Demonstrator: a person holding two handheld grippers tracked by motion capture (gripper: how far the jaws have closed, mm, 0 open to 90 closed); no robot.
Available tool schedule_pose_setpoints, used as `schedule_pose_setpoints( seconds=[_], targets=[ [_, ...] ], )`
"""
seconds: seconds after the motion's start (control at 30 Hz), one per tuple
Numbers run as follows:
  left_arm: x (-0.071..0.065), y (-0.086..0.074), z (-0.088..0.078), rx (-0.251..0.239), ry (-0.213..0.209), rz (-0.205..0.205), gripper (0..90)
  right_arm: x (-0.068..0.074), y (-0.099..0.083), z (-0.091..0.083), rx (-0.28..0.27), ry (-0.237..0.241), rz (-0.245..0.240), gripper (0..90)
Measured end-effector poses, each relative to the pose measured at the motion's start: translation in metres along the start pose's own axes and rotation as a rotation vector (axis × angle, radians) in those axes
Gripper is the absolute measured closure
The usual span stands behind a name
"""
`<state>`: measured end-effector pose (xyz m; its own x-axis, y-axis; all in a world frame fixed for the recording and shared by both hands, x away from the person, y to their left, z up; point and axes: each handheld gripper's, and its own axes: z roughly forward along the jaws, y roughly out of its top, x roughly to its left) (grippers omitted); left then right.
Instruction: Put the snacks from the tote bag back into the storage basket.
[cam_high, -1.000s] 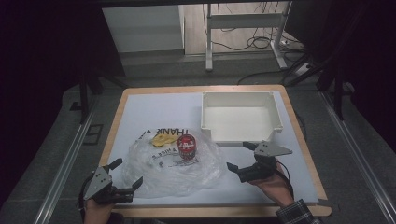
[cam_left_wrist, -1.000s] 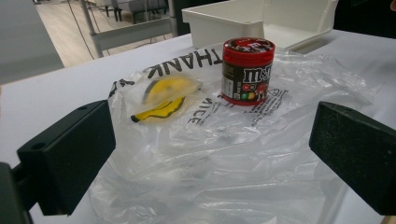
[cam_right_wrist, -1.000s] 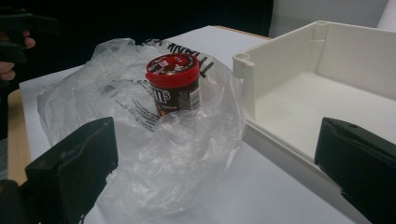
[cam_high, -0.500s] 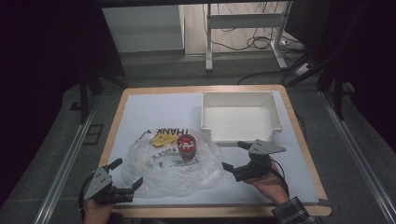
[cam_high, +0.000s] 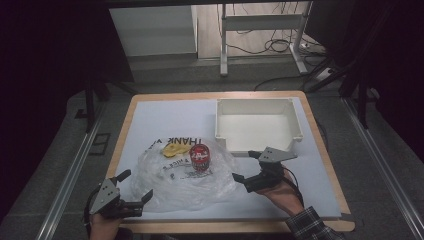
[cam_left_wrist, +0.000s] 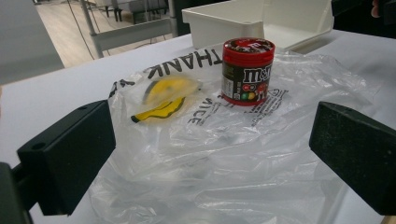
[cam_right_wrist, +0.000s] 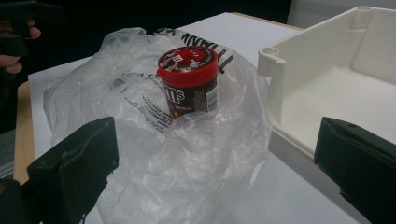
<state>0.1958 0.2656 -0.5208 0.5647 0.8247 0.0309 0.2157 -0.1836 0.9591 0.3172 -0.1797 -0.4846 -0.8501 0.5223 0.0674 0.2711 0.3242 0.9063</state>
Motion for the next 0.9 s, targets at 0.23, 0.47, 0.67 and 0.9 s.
schedule_pose_setpoints(
  seconds=[0.23,0.47,0.67,0.9],
  targets=[
    [0.000,0.000,0.000,0.000,0.000,0.001,0.3,-0.001,0.003,0.009,0.023,0.019,0.007,1.7],
    [0.000,0.000,0.000,0.000,0.000,0.002,0.3,-0.002,0.003,0.021,0.069,0.023,0.000,3.2],
    [0.000,0.000,0.000,0.000,0.001,0.003,0.3,-0.002,0.005,0.029,0.097,0.027,-0.008,4.4],
    [0.000,0.000,0.000,0.001,0.002,0.003,0.3,-0.001,0.007,0.039,0.119,0.037,-0.017,6.2]
  ],
)
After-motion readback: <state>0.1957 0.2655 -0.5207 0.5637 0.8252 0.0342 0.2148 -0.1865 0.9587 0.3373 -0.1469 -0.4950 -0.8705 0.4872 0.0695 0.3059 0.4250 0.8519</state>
